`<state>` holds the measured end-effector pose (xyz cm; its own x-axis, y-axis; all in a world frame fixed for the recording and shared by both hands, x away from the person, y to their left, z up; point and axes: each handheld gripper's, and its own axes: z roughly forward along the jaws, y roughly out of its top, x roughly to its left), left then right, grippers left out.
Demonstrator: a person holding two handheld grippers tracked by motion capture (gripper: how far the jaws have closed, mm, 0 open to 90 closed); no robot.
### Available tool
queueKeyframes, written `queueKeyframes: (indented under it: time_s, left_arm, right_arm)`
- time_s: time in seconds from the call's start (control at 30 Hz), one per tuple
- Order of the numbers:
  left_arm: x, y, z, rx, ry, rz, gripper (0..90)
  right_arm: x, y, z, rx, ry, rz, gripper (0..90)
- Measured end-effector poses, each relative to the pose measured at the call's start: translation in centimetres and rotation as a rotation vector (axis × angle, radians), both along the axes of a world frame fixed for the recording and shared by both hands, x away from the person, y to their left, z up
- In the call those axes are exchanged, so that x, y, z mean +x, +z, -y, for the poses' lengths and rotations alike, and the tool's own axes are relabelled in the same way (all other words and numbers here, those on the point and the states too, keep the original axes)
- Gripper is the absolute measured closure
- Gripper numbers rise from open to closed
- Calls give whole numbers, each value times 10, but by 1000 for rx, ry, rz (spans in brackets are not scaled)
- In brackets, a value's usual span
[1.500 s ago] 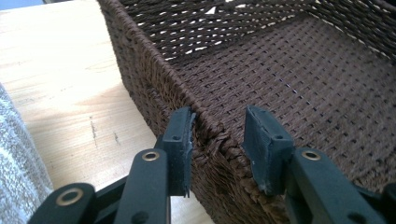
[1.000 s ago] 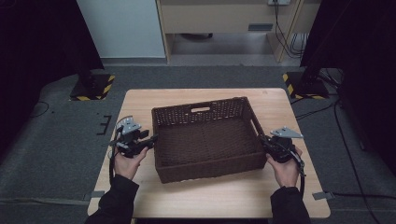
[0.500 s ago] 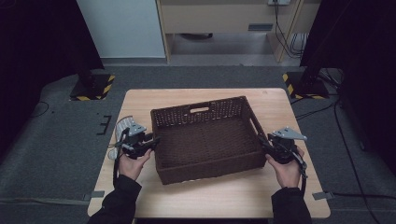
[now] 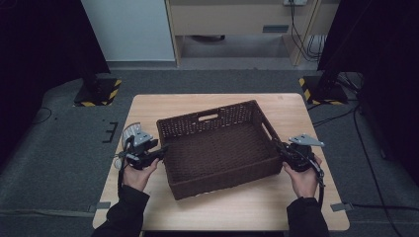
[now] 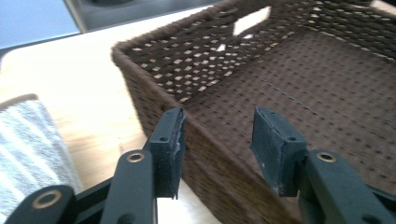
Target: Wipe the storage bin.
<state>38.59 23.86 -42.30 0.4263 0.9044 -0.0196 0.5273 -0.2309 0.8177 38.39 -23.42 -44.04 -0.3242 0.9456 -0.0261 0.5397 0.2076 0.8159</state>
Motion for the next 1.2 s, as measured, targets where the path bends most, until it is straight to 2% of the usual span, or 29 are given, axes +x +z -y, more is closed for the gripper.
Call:
queueKeyframes:
  time_s: [0.07,0.17,0.3,0.47,0.63,0.8,1.0,1.07,1.2]
  left_arm:
    - [8,-3,-2,-12,4,-6,514]
    - [18,-10,-4,-7,-6,-27,506]
    - [22,-13,-1,12,10,-26,492]
    - [20,-14,0,0,25,-34,507]
    - [15,-13,1,4,33,-36,509]
    - [5,-13,4,15,34,-23,506]
    - [-8,-10,7,37,15,2,536]
    - [-8,-8,6,34,11,3,542]
    - [-4,-1,-3,14,33,22,518]
  right_arm:
    - [3,0,0,-8,1,3,738]
    - [8,-3,0,-12,-3,10,745]
    - [16,-5,-1,-42,-9,9,783]
    - [18,-5,-1,-42,-10,17,731]
    - [9,4,2,-7,-2,41,649]
    - [2,9,4,2,1,48,587]
    - [5,5,5,5,-21,41,611]
    - [6,4,5,5,-32,41,625]
    - [12,1,4,7,-31,32,643]
